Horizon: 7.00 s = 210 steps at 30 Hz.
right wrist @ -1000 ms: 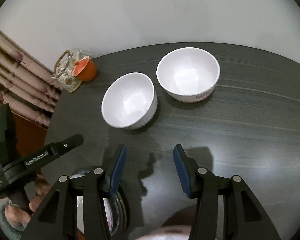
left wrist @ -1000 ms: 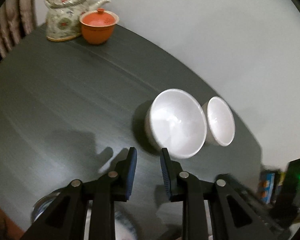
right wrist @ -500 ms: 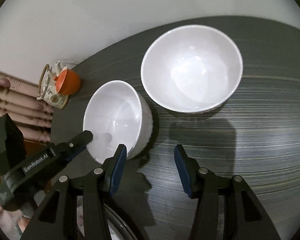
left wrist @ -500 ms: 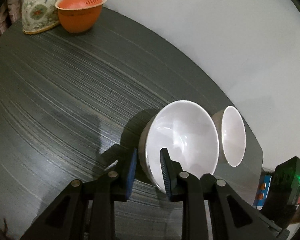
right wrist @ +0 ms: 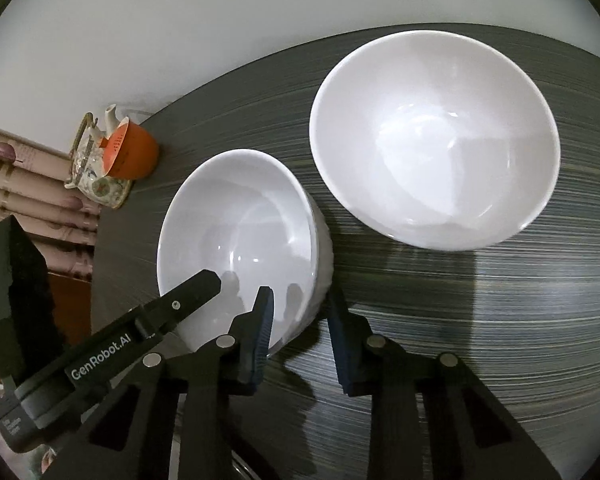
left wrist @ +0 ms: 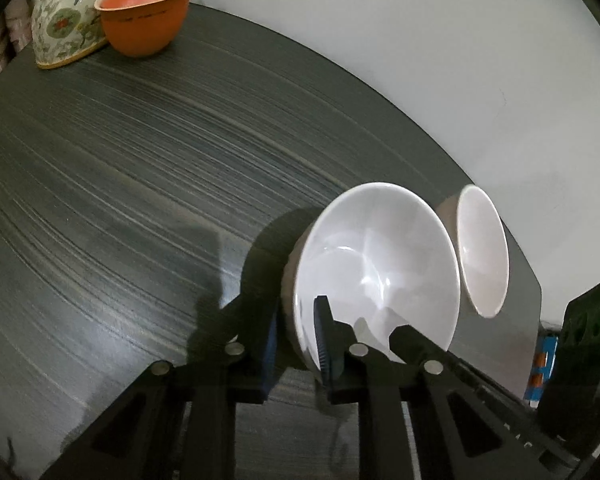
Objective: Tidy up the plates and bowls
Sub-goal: 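Grasp the rim of the white bowl with both grippers and lift, then carry the white bowl with both grippers over the pink-rimmed bowl, then lower the white bowl into the pink-rimmed bowl with both grippers, then open both grippers and move them to the small 'Rabbit' bowl, then grasp the rim of the 'Rabbit' bowl with both grippers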
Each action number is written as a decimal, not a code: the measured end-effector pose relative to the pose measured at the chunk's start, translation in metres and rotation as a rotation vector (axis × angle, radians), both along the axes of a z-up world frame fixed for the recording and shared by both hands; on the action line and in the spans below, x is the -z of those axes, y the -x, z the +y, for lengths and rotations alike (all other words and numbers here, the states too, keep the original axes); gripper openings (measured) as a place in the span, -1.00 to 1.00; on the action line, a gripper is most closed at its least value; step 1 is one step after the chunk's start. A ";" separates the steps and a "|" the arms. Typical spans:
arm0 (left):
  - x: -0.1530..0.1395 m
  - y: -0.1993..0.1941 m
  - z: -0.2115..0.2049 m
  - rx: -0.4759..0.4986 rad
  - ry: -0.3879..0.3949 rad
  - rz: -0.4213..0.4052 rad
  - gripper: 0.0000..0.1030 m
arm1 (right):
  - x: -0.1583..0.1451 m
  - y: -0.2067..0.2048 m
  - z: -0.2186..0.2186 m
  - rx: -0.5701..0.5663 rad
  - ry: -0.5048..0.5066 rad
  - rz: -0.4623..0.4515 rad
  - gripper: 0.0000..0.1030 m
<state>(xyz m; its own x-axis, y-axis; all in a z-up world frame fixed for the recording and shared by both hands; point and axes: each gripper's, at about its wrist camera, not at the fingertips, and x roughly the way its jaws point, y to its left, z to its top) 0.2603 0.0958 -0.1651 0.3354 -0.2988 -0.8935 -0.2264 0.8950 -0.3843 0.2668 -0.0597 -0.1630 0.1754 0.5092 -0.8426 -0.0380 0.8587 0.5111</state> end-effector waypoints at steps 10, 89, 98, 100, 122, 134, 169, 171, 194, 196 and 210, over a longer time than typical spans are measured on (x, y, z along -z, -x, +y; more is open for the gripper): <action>-0.042 0.038 -0.039 0.047 -0.019 -0.065 -0.66 | -0.030 0.027 -0.026 0.020 -0.005 -0.039 -0.52; -0.043 0.241 -0.138 0.226 -0.148 0.065 -0.60 | -0.053 0.263 -0.121 0.088 0.182 -0.029 -0.44; -0.045 0.244 -0.134 0.216 -0.137 0.061 -0.57 | -0.054 0.266 -0.119 0.076 0.178 -0.033 -0.41; -0.047 0.245 -0.134 0.219 -0.138 0.056 -0.52 | -0.054 0.267 -0.118 0.071 0.181 -0.036 -0.39; -0.056 0.246 -0.128 0.206 -0.117 0.030 -0.50 | -0.058 0.279 -0.111 0.037 0.172 -0.069 -0.15; -0.058 0.242 -0.111 0.168 -0.071 0.028 -0.49 | -0.060 0.282 -0.116 0.034 0.151 -0.076 -0.15; -0.062 0.139 -0.071 0.058 -0.094 -0.032 -0.26 | -0.071 0.183 -0.196 0.125 0.069 -0.154 -0.06; -0.062 0.121 -0.072 0.060 -0.109 -0.045 -0.26 | -0.071 0.168 -0.198 0.125 0.053 -0.162 -0.06; -0.031 -0.028 -0.092 0.039 0.047 -0.098 -0.26 | -0.046 -0.003 -0.164 0.138 0.036 -0.150 0.04; -0.023 -0.035 -0.092 0.028 0.053 -0.086 -0.26 | -0.043 -0.011 -0.162 0.144 0.025 -0.142 0.04; 0.005 -0.056 -0.108 0.061 0.040 -0.057 -0.39 | -0.009 -0.043 -0.135 0.146 0.073 -0.075 -0.19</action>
